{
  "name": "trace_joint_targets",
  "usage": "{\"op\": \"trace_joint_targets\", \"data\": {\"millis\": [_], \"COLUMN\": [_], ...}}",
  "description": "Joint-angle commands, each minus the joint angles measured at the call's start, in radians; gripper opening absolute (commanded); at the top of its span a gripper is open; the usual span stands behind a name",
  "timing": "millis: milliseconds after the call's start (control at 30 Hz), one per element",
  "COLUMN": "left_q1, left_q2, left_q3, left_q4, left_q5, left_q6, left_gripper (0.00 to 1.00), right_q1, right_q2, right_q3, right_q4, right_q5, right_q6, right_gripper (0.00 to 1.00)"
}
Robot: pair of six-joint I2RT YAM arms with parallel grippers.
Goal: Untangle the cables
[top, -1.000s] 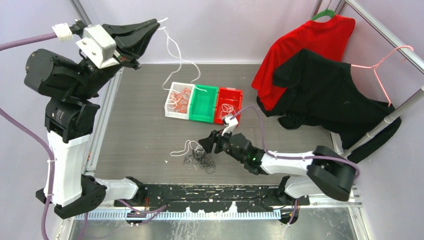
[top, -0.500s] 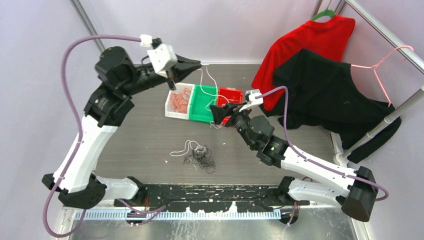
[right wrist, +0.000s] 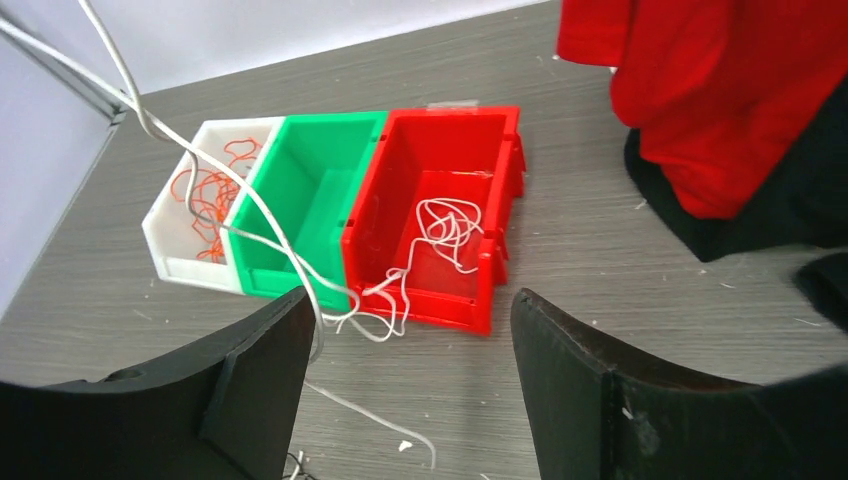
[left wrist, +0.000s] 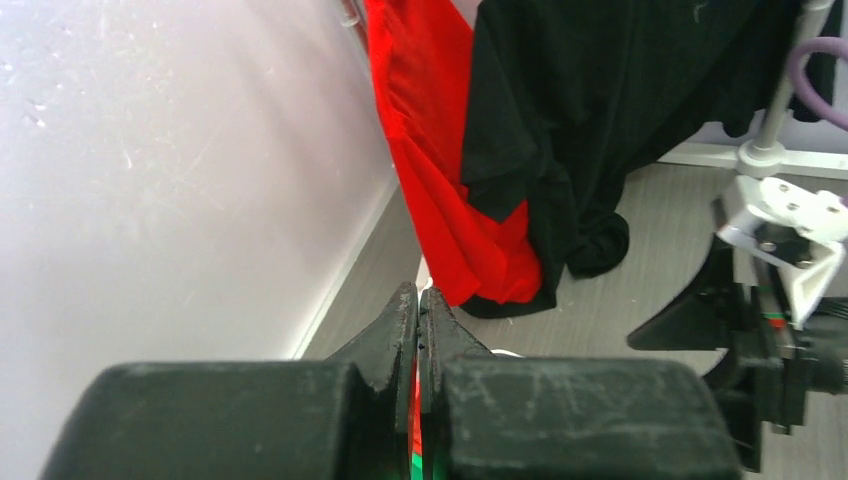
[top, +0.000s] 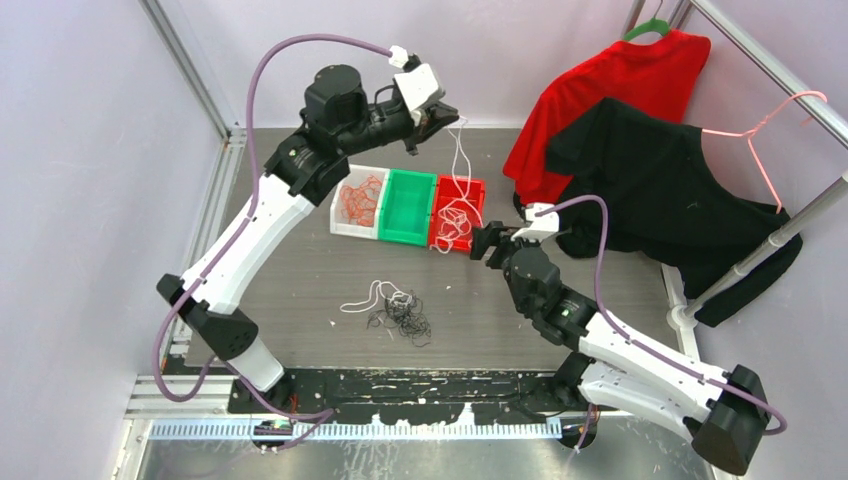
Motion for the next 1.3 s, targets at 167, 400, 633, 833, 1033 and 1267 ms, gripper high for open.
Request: {"op": "trace_joint_targets", "data": {"millis": [167, 400, 633, 833, 1033, 1267], "left_q1": [-0.008, -0.007, -0.008, -0.005, -0.007, -0.007], "left_q2": [0.072, 0.112, 0.138, 0.14, 0.131, 0.163], "left_q3": [0.142, 0.175, 0.162, 0.112, 0.018, -0.04], "left_q4": [0.096, 0.093, 0.118, 0.124, 0.126, 0.128], "left_q5": [-0.056, -0.096, -0.146, -0.157, -0.156, -0.259], "left_q6": [0.098, 0.171, 0.23, 0.238, 0.22, 0.307], "left_gripper": [0.0, 0.0, 0.0, 0.0, 0.0, 0.0], "right_q1": [-0.036, -0.058, -0.067, -0.068, -0.071, -0.081], "right_q2": [-0.101, -0.106, -0.159, -0.178, -0.217, -0.286], "right_q3": [-0.064, -0.074, -0.092, -0.096, -0.079, -0.082], "right_q4": [-0.027, -0.021, 0.026, 0.001, -0.069, -0.123], "right_q5": [0.012, -0.062, -0.118, -0.105, -0.019, 0.042], "right_q6": [0.037, 0.041, 0.049, 0.052, 0.064, 0.072], "right_gripper": [0.77, 0.81, 0.83, 0.83, 0.82, 0.83]}}
